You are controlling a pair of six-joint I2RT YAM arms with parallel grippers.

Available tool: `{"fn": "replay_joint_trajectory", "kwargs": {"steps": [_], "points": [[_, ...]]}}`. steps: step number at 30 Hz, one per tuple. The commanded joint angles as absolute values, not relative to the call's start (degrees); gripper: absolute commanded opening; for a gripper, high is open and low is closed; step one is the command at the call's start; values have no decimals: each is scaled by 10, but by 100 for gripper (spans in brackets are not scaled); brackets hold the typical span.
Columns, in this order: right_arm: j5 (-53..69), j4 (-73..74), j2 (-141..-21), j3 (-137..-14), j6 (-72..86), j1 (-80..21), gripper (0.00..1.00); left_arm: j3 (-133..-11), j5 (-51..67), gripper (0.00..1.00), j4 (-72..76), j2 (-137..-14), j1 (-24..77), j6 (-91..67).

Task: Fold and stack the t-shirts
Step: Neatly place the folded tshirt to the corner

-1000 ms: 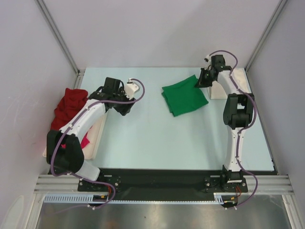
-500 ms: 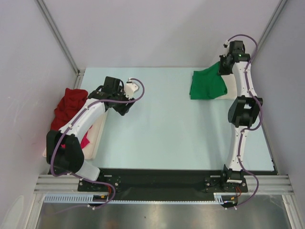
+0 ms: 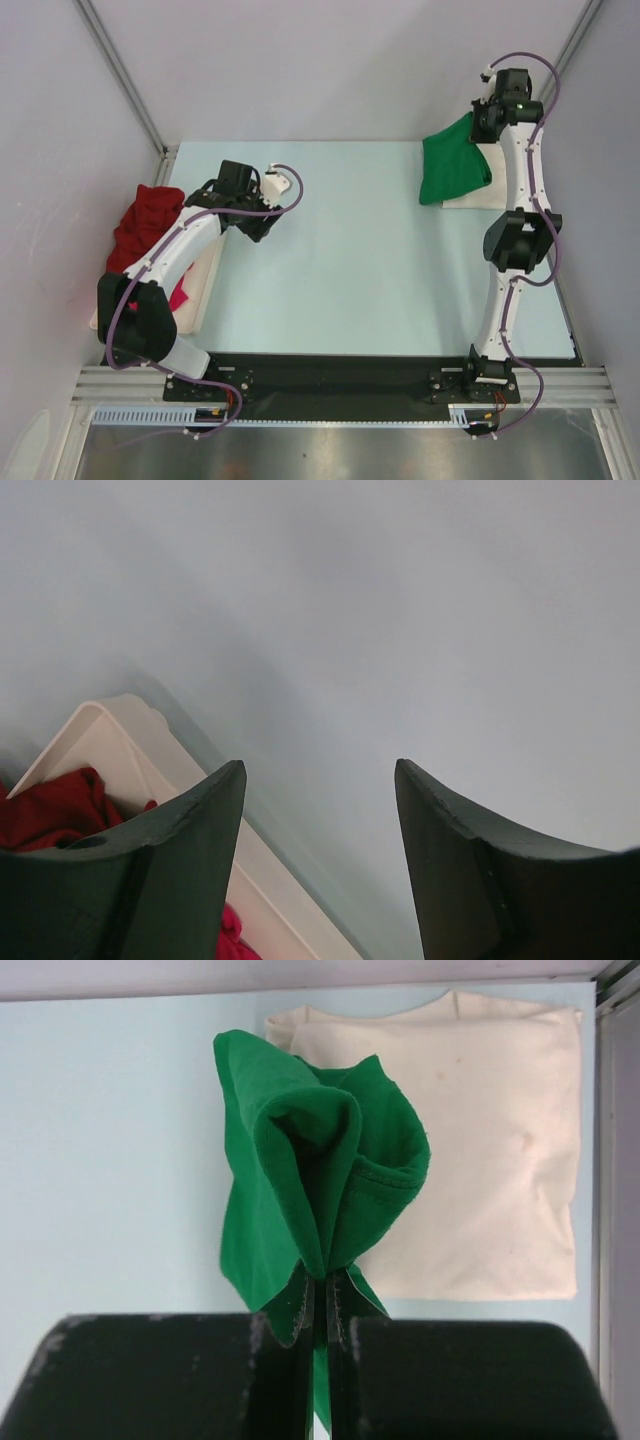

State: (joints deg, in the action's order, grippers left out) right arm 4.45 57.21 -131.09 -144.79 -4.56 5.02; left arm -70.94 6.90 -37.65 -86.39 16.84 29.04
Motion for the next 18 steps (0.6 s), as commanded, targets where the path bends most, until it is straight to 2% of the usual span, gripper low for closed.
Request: {"fn": "replay_joint_trajectory", "kwargs": {"steps": [1, 8, 18], "points": [[49, 584, -1260, -1487, -58, 59, 0, -722, 55, 67, -367, -860, 164, 301], [43, 581, -1254, -1475, -71, 79, 0, -722, 53, 67, -363, -863, 165, 304], [57, 532, -1324, -1482, -140, 108, 0, -725, 41, 67, -368, -875, 165, 303]]}}
